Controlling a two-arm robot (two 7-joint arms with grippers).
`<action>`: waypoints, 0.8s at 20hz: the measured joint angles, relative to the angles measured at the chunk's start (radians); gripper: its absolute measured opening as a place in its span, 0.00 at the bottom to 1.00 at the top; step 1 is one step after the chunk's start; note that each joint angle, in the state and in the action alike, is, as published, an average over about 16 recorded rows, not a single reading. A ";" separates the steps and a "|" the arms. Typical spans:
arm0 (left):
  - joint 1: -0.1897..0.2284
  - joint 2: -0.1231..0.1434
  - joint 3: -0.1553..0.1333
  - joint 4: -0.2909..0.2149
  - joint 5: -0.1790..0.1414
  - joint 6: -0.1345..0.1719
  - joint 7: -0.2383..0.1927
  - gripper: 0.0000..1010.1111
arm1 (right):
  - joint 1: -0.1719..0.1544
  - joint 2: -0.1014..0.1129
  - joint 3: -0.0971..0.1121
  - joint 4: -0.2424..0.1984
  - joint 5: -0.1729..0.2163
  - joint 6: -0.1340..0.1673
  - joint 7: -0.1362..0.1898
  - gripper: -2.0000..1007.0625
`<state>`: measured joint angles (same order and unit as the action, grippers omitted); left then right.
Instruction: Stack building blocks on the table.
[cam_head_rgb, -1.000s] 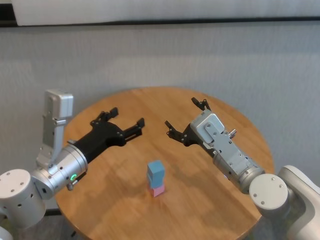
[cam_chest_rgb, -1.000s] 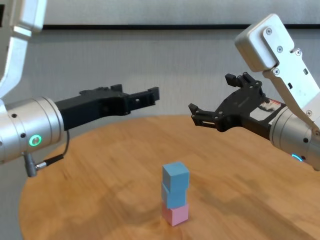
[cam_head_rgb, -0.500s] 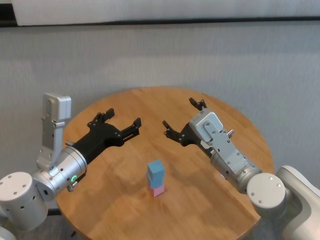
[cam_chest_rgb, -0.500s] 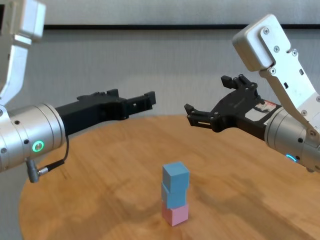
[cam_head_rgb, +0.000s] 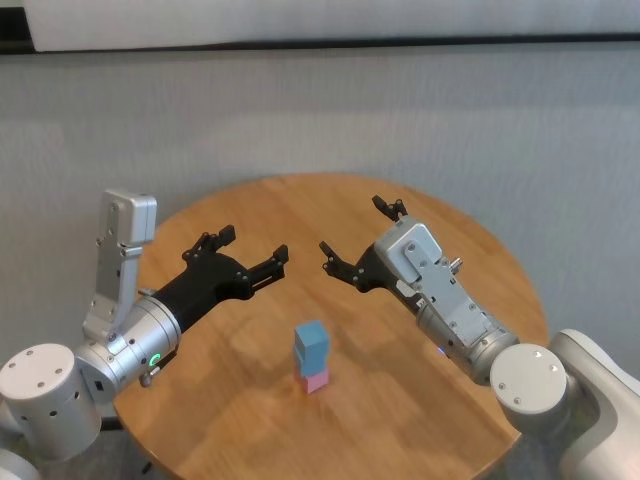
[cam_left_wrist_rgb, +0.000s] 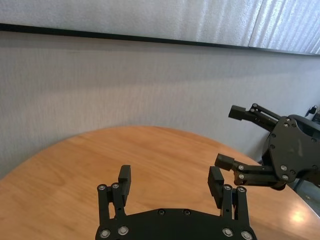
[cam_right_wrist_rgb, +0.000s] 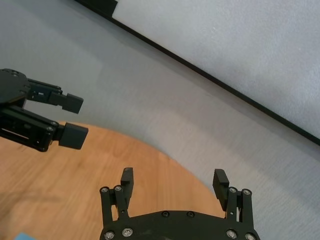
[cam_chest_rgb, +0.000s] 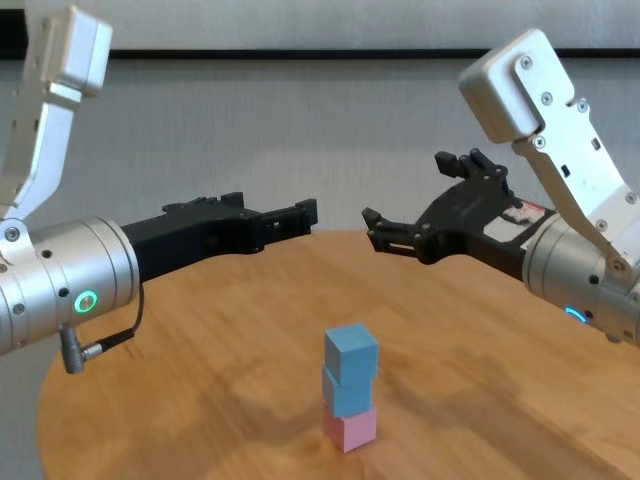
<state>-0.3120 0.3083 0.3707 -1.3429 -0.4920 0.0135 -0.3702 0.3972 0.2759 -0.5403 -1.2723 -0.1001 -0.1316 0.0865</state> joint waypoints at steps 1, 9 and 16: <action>0.001 -0.002 -0.002 0.001 0.001 0.001 0.001 0.99 | 0.002 -0.002 0.001 0.001 -0.003 -0.001 0.002 1.00; 0.017 -0.014 -0.025 0.008 0.003 0.006 0.015 0.99 | 0.014 -0.014 0.013 0.007 -0.026 -0.008 0.010 1.00; 0.023 -0.022 -0.036 0.013 0.004 -0.001 0.006 0.99 | 0.011 -0.020 0.028 0.006 -0.041 -0.008 0.017 1.00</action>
<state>-0.2890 0.2867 0.3352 -1.3301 -0.4877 0.0123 -0.3644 0.4086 0.2560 -0.5125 -1.2664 -0.1406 -0.1394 0.1034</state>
